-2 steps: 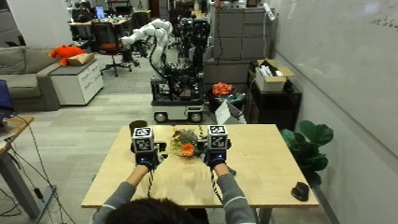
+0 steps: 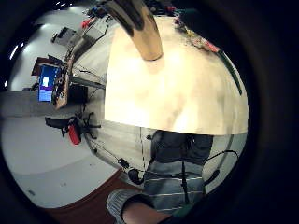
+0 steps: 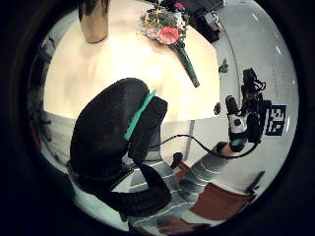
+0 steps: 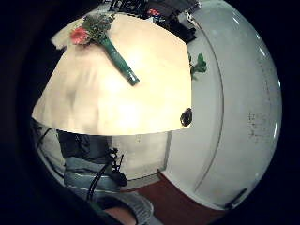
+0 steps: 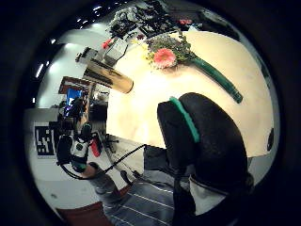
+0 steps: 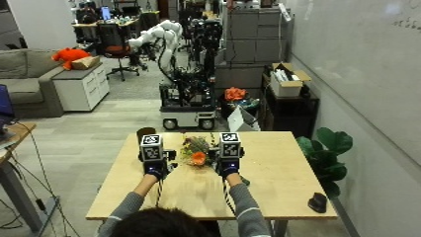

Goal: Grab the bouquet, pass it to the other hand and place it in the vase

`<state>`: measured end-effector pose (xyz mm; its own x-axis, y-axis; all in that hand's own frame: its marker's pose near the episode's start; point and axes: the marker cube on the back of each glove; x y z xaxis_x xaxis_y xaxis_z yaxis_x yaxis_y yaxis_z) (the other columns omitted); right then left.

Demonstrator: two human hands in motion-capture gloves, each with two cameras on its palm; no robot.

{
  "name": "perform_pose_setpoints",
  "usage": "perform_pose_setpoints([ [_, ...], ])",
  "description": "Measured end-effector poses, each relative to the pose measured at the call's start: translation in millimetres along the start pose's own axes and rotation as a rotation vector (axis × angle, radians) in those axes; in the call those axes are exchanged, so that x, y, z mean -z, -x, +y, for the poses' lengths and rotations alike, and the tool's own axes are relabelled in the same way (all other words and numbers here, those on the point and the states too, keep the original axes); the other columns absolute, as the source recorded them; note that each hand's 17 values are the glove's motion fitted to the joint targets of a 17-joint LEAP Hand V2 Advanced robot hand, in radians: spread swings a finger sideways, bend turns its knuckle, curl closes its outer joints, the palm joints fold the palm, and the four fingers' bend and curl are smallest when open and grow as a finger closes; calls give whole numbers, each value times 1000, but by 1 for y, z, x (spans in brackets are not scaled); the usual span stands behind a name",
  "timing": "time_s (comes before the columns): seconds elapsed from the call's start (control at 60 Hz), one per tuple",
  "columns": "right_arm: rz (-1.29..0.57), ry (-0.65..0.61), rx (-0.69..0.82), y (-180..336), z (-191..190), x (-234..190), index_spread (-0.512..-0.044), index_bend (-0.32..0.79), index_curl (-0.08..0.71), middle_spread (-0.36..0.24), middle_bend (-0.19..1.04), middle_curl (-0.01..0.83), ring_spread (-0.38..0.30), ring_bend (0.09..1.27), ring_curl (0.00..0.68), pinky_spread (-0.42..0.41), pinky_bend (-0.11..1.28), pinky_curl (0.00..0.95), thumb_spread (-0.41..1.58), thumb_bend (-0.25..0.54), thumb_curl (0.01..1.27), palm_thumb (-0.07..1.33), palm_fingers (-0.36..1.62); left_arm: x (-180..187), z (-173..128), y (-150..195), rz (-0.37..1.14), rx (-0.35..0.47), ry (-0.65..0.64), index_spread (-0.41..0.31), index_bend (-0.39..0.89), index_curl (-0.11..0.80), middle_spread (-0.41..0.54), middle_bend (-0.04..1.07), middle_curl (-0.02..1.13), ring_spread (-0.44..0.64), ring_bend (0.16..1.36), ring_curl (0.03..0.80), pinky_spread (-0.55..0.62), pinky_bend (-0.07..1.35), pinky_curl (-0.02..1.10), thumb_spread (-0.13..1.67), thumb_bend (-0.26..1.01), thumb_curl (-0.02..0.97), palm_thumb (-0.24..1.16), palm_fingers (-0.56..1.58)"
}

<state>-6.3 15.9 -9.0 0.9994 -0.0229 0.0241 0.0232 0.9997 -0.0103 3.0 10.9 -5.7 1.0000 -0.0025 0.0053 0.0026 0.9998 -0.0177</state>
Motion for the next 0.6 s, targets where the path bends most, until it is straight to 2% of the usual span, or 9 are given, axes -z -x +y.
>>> perform_pose_setpoints([
  [0.083, -24, -16, 22, 5, 8, 8, -287, 100, 48, -43, 199, 99, 11, 315, 100, 129, 503, 180, 831, 247, 84, 375, 96, 2, 3, -6, 4, -24, -1, -1, 173, 119, 166, 167, 104, 201, 481, 158, 265, 344, 144, 778, 69, 69, 146, 333],
  [0.2, -26, 11, 27, 5, 1, 5, -339, 117, 80, -52, 207, 153, 13, 353, 139, 154, 528, 225, 1077, 238, 114, 392, 62, -5, -2, -12, 14, -50, -1, -2, 172, 176, 199, 169, 144, 245, 507, 193, 318, 351, 188, 982, 43, 110, 151, 304],
  [0.35, 32, -27, -43, -11, -33, -3, -362, 125, 114, -51, 216, 205, 14, 375, 172, 172, 543, 260, 1225, 206, 140, 397, 34, -16, -11, -11, 8, -50, 18, -2, 169, 227, 214, 172, 182, 268, 523, 217, 345, 353, 226, 1095, 7, 153, 157, 282],
  [0.434, 44, -21, -61, -20, -27, 8, -367, 127, 129, -50, 222, 229, 15, 381, 186, 176, 547, 274, 1266, 187, 153, 402, 25, -20, -17, -9, 13, -50, 17, -2, 164, 247, 218, 173, 199, 273, 529, 228, 351, 354, 242, 1124, -9, 172, 161, 272],
  [0.55, 34, 26, -12, -28, 7, 42, -370, 124, 144, -50, 228, 254, 15, 393, 203, 177, 551, 291, 1290, 153, 168, 401, 20, -12, -8, -13, 24, -76, -1, -2, 164, 271, 221, 171, 219, 277, 538, 240, 356, 356, 262, 1145, -16, 193, 158, 260],
  [0.6, 21, 32, -35, -41, -18, 34, -370, 125, 151, -50, 234, 265, 15, 395, 210, 178, 548, 295, 1281, 130, 175, 392, 15, -12, -9, -13, 20, -72, 3, -2, 164, 279, 222, 171, 226, 278, 540, 245, 357, 356, 269, 1150, -17, 201, 157, 256],
])
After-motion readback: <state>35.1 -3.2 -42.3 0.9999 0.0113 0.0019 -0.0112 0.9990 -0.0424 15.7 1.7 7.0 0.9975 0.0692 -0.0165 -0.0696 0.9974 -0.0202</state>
